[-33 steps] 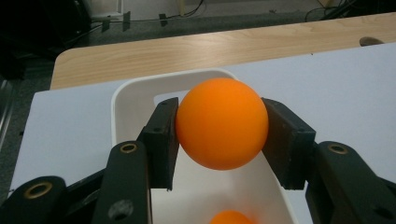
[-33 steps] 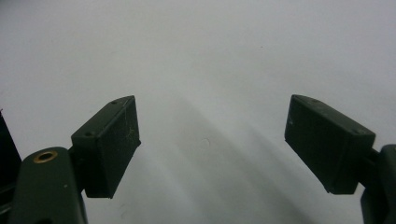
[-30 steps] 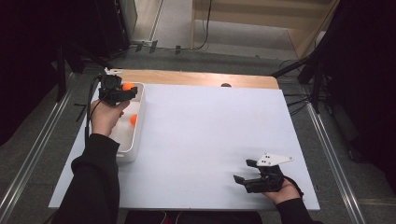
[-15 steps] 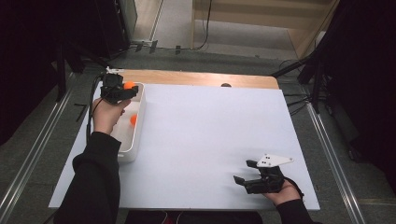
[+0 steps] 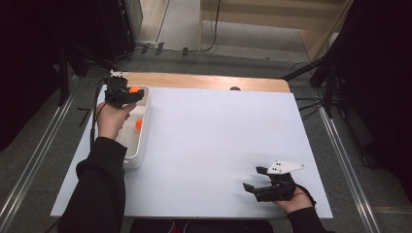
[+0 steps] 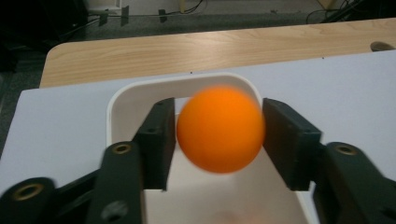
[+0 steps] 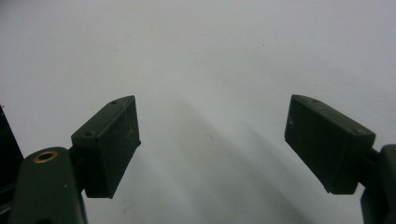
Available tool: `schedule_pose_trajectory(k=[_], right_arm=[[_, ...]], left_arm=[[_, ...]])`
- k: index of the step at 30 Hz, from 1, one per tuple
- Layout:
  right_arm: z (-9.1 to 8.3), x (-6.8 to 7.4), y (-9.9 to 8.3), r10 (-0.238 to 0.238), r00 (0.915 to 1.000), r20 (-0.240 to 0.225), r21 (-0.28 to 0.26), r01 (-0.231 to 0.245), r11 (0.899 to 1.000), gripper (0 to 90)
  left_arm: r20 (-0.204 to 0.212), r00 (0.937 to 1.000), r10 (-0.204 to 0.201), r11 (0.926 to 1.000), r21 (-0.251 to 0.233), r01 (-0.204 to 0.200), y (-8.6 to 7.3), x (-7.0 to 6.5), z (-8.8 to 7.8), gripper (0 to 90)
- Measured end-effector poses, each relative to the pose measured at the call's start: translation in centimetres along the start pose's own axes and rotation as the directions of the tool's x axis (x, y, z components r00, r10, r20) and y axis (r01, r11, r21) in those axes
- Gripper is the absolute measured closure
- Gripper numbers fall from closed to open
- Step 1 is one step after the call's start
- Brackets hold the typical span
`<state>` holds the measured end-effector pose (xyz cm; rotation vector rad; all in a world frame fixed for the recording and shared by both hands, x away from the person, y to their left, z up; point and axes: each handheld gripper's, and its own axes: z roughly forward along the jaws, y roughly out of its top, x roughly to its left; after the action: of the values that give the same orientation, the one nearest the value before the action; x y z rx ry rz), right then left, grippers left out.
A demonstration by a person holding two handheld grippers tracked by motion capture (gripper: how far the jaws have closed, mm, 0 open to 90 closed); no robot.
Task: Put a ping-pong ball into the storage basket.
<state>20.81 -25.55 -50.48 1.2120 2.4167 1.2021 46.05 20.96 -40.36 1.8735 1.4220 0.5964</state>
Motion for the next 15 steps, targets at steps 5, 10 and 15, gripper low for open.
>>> schedule_pose_trajectory(k=[5, 10, 15], right_arm=[[0.0, 0.01, 0.0, 0.0, 1.0, 0.0, 0.001, 0.0, 1.0, 16.4], [0.04, -0.01, 0.02, 0.0, 1.0, 0.002, 0.001, 0.0, 1.0, 16.4], [0.14, -0.02, 0.09, -0.003, 1.0, -0.001, 0.004, 0.003, 1.0, 16.4]], left_arm=[[0.027, 0.9995, -0.014, 0.9995, 0.03, 0.013, -0.02, 0.11, 0.07, 33.1], [0.054, 0.9985, -0.006, 0.9992, 0.04, 0.004, -0.01, -0.03, -0.11, 32.9], [0.086, 0.9961, 0.017, 0.9982, 0.056, -0.022, 0.02, -0.59, -0.61, 29.9]])
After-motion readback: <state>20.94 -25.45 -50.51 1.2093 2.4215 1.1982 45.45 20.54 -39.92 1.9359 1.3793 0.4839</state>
